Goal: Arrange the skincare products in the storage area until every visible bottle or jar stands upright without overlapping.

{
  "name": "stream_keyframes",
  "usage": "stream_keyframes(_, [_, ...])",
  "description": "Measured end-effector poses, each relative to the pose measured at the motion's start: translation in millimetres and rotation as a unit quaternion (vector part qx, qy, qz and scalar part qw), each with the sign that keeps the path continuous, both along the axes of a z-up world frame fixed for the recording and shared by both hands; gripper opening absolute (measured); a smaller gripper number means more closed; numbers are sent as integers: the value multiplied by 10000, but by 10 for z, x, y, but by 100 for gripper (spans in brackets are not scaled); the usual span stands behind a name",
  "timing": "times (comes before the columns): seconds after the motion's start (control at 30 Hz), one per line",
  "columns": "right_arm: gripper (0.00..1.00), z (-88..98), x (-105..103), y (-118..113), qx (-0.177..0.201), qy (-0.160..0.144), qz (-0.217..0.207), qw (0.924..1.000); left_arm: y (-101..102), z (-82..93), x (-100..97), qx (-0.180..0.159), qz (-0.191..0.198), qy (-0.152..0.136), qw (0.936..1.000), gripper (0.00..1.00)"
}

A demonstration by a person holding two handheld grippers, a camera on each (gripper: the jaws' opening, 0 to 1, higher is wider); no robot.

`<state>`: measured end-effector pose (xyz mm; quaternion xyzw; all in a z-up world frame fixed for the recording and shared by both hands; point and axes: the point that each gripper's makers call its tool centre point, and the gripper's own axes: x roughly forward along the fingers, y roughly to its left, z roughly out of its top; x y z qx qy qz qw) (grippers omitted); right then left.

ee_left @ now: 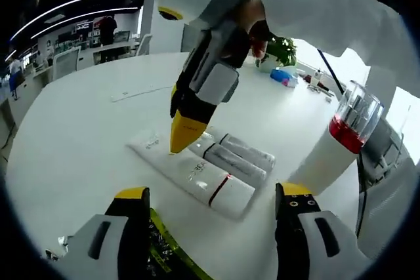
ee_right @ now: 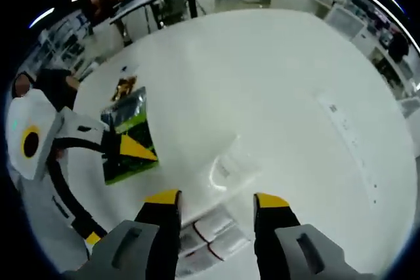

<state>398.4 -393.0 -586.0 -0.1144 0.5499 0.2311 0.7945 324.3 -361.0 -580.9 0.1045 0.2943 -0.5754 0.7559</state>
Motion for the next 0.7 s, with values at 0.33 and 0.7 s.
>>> stream_keyframes(0.33, [38,-168,-40,0,-120,505,-357,9980,-117,-100,41,31,317,-60,9995,69])
stream_keyframes(0.7, [41,-310,57,28,-165,844,-654,9941,-93,-126,145,166,517,-257,9982,67])
